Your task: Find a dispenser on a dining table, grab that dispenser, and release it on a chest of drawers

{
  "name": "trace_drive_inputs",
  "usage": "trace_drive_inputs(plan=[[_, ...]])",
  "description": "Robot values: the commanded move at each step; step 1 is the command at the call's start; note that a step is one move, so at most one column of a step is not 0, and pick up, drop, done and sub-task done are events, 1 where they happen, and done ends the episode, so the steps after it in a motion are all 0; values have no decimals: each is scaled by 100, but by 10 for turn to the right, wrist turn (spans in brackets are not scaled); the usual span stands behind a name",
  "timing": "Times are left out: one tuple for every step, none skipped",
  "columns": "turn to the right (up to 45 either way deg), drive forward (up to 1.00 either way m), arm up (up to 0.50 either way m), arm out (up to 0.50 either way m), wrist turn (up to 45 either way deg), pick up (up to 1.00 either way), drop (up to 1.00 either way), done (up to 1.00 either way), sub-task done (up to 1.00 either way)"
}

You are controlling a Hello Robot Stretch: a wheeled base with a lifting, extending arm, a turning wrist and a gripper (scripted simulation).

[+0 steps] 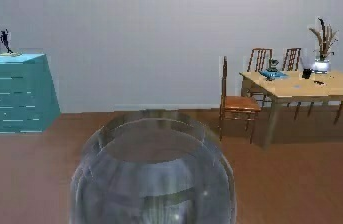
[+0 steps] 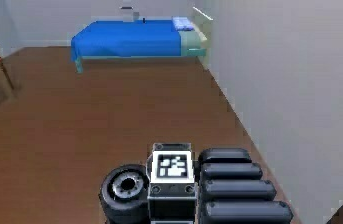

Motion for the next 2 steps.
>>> trace_drive_inputs(plan=[[-450, 0, 0, 0, 0, 0, 0, 0, 0], [-30, 0, 0, 0, 0, 0, 0, 0, 0]])
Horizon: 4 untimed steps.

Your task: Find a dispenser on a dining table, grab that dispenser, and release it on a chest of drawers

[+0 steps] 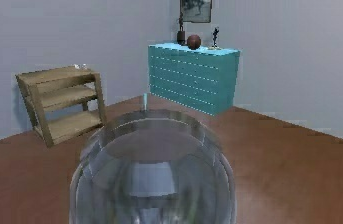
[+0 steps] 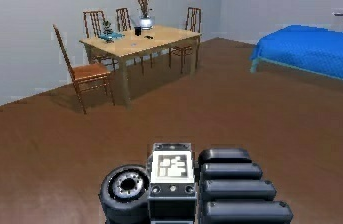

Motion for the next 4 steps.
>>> trace_drive_inputs(plan=[[0, 100, 0, 0, 0, 0, 0, 0, 0], [0, 100, 0, 0, 0, 0, 0, 0, 0], [0, 80, 0, 0, 0, 0, 0, 0, 0], [-120, 0, 0, 0, 0, 0, 0, 0, 0]])
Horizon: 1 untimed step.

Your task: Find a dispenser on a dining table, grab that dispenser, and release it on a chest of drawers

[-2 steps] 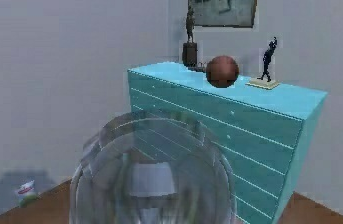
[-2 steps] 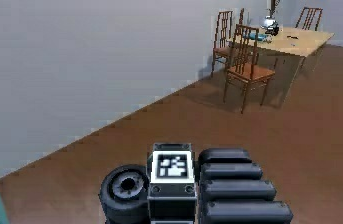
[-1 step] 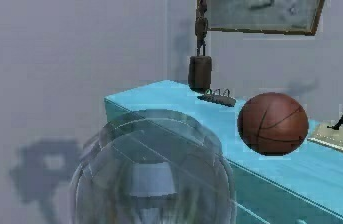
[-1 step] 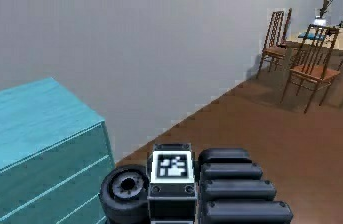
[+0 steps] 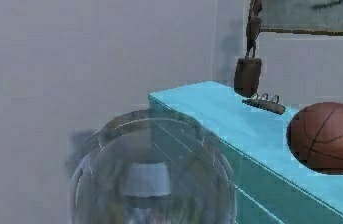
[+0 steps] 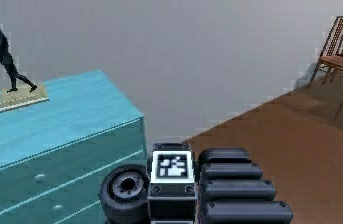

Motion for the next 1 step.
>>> trace_drive_inputs(plan=[[0, 35, 0, 0, 0, 0, 0, 0, 0]])
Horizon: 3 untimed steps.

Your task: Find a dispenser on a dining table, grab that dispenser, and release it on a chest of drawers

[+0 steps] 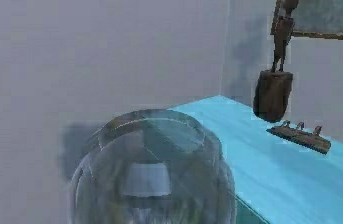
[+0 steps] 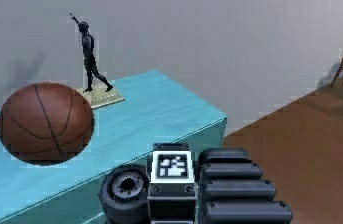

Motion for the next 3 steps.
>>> trace_drive_inputs(plan=[[-450, 0, 0, 0, 0, 0, 0, 0, 0], [-270, 0, 0, 0, 0, 0, 0, 0, 0], [450, 0, 0, 0, 0, 0, 0, 0, 0]])
